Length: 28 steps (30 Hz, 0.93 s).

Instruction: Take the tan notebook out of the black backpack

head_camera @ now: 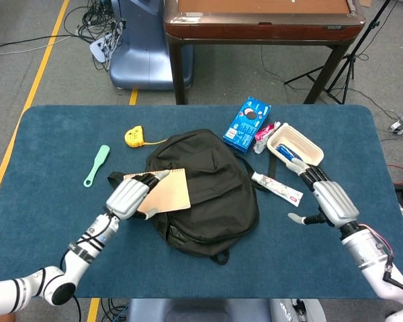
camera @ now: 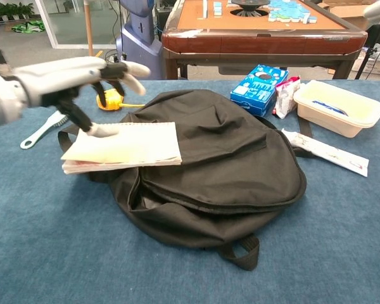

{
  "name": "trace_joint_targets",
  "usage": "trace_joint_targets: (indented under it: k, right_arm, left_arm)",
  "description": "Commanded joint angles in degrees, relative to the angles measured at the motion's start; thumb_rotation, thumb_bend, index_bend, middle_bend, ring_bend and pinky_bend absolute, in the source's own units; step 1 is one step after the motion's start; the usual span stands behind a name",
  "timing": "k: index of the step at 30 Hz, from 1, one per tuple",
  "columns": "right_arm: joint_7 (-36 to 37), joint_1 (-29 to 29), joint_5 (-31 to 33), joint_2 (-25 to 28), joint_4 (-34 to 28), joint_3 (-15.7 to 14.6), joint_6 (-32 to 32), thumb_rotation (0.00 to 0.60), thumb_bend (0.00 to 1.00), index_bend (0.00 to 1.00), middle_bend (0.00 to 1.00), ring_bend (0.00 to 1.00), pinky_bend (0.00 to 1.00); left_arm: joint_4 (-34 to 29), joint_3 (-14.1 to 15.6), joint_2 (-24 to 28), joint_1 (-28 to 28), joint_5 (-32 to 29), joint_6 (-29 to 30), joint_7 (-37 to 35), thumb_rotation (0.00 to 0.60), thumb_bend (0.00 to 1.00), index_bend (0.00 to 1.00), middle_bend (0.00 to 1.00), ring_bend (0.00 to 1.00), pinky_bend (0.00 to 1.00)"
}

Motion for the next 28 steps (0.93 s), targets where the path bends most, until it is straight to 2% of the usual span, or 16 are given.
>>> trace_joint_targets:
  k: [1,6,9,12,15,21,28]
  right_arm:
    - [0.5,-1.4,-0.9,-0.2,1.7,-0.5,0.0,0.6,0.18,0.0,0.03,0.0,0.03]
    - [-0.9,-4.1,-2.6,-1.7,5.5,-1.7,1.6,0.6,0.23,0.03,0.16,0.04,0.06]
    - [-3.3,-5.9,-4.2,-2.6,8.1,-2.5,3.4,0.6,0.25,0.12,0.23,0.1,0.14]
    - [-6.8,-8.6,-5.6,-4.3,10.4,-2.9,7.3,0.6,0.26,0.19,0.26,0.13,0.18]
    - [-8.1,-11.0,-6.6,-5.9,11.6,-3.3,10.3,0.6,0.26,0.23,0.28,0.15,0.18]
    - [-11.1,-15.2,-9.7,-8.7,13.9,-3.8,16.2,0.6,0.26,0.24,0.29,0.16,0.19]
    - [-10.9,-18.2,-11.4,-10.0,14.9,-3.6,19.7,0.6,0.26,0.26,0.3,0.16,0.19]
  left_arm:
    - [-2.5,1.1,3.8,4.7,1.1,6.3,-0.4,0.6,0.23,0.02,0.16,0.2,0.31]
    - [-1.6,2.2,6.5,10.8,1.7,14.4,-0.9,0.6,0.23,0.1,0.16,0.2,0.31]
    - [-0.6,3.3,8.1,14.6,1.0,17.9,-1.3,0.6,0.23,0.14,0.16,0.2,0.31]
    - [0.6,4.4,9.0,18.8,1.3,22.2,-2.1,0.6,0.23,0.16,0.16,0.2,0.31]
    - [0.3,5.6,9.9,22.2,1.2,25.3,-1.8,0.6,0.23,0.18,0.16,0.2,0.31]
    - [-1.4,7.7,10.9,27.1,3.2,29.7,0.1,0.6,0.23,0.19,0.16,0.2,0.3]
    - [-3.3,9.3,10.5,30.2,5.5,31.0,1.1,0.6,0.23,0.19,0.17,0.2,0.29]
